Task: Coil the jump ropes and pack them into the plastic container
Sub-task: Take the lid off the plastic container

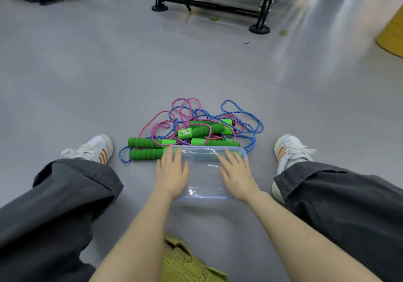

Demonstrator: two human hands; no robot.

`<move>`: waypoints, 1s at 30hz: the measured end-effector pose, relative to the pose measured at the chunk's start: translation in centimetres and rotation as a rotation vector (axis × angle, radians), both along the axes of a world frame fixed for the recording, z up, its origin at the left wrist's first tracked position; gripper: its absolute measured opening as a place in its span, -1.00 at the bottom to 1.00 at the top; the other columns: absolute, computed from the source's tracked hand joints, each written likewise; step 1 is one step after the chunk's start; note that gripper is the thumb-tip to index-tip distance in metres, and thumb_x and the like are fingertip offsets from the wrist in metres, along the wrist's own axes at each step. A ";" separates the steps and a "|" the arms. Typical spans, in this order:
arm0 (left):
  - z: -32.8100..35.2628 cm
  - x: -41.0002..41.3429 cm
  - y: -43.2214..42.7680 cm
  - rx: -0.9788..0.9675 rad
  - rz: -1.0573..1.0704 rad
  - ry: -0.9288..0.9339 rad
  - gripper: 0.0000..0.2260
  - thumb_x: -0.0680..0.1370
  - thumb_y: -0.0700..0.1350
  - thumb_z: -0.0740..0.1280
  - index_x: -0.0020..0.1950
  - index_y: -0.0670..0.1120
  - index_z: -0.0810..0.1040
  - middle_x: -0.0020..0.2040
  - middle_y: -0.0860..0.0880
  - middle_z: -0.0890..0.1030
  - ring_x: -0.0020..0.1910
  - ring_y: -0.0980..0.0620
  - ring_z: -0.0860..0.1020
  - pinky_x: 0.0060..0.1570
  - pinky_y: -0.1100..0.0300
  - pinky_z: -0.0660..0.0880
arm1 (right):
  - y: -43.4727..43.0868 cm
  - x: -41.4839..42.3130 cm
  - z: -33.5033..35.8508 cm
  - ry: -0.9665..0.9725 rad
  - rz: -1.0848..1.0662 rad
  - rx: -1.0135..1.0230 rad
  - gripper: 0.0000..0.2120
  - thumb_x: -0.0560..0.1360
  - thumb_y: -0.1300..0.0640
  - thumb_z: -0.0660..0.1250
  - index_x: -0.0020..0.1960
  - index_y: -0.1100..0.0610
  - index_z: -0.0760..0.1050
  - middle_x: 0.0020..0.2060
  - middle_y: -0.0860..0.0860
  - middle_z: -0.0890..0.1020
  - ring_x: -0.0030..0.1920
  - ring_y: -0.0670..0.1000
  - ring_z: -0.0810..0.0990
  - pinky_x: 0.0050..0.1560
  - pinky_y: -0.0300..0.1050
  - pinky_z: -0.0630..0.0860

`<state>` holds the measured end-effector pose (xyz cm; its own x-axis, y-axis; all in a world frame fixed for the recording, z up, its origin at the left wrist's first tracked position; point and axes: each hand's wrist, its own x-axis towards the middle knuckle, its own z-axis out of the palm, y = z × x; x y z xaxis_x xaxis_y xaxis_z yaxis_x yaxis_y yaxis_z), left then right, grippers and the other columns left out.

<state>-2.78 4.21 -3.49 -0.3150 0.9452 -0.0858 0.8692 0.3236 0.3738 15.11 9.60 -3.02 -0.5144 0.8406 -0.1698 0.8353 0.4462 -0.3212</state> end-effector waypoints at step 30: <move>-2.9 -7.1 0.9 -0.187 0.683 -1.110 -0.10 -0.07 0.02 0.67 0.15 -0.29 0.45 0.03 -0.24 0.64 -0.05 -0.13 0.61 0.11 -0.07 0.54 | 2.3 2.9 0.2 0.850 -1.138 -0.740 -0.47 0.49 0.33 0.30 0.39 0.39 0.20 0.19 0.31 0.50 -0.04 0.23 0.57 -0.26 0.08 0.52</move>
<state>-9.83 5.06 -6.43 -0.3991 0.5702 -0.7180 -0.2272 0.6972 0.6799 17.99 11.90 -2.81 0.1394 0.7013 -0.6991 0.0833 -0.7118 -0.6975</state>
